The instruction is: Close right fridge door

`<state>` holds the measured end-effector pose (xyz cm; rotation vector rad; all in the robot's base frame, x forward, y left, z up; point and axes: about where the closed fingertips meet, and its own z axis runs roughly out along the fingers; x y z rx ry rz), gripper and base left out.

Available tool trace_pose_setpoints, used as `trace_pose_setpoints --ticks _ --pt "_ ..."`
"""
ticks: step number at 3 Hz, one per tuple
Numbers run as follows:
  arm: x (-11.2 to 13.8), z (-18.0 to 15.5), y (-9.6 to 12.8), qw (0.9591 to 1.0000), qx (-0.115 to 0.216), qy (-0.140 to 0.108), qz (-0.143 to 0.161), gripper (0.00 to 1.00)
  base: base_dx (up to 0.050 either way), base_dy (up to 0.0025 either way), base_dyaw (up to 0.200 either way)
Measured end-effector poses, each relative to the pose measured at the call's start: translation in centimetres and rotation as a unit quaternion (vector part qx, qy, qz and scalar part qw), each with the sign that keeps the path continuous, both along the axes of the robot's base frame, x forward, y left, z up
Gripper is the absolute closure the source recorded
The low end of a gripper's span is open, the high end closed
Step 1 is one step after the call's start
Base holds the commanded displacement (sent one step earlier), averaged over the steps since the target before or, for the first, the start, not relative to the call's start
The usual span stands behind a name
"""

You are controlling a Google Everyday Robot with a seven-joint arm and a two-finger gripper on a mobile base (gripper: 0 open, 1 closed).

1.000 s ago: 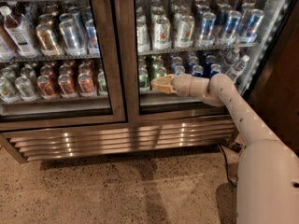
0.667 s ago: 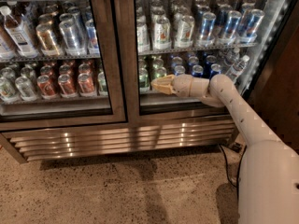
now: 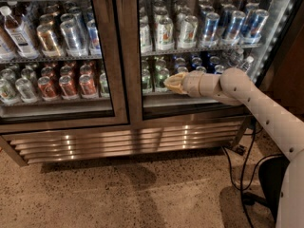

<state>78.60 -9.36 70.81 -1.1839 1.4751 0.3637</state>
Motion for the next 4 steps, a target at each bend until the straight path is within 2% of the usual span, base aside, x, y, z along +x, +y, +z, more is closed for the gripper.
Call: trace_pose_setpoints --ticks 1,2,3,4 --pt "-1.1 -1.7 0.7 0.9957 -0.077 0.001 -0.051 1.0 0.049 0.00005 -0.001" --pt "-1.1 -1.7 0.7 0.9957 -0.077 0.001 -0.051 1.0 0.0 0.0 0.0" --pt "-2.6 -0.7 -1.7 0.9939 -0.079 0.007 -0.077 1.0 0.0 0.0 0.0" --pt "-5.5 0.8 -4.5 0.9914 -0.065 0.009 -0.114 1.0 0.0 0.0 0.0"
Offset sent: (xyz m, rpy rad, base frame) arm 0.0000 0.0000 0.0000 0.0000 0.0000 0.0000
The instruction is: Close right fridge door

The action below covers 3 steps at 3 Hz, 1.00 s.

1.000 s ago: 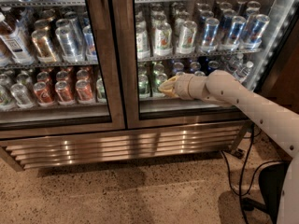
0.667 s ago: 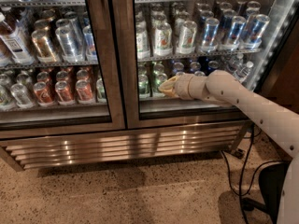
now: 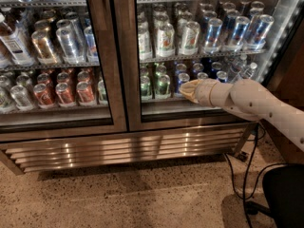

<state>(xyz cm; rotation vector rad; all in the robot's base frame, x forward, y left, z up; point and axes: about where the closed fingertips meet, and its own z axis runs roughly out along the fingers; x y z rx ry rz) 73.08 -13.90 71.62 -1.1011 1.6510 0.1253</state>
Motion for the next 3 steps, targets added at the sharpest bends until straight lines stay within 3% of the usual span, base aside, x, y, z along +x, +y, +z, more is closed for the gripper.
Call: trace_pose_setpoints --ticks 2,3 --pt "-4.2 2.8 -5.2 0.9967 0.011 -0.02 -0.077 1.0 0.0 0.0 0.0" --pt "-6.6 4.2 -7.6 0.9892 0.018 -0.031 -0.142 1.0 0.0 0.0 0.0"
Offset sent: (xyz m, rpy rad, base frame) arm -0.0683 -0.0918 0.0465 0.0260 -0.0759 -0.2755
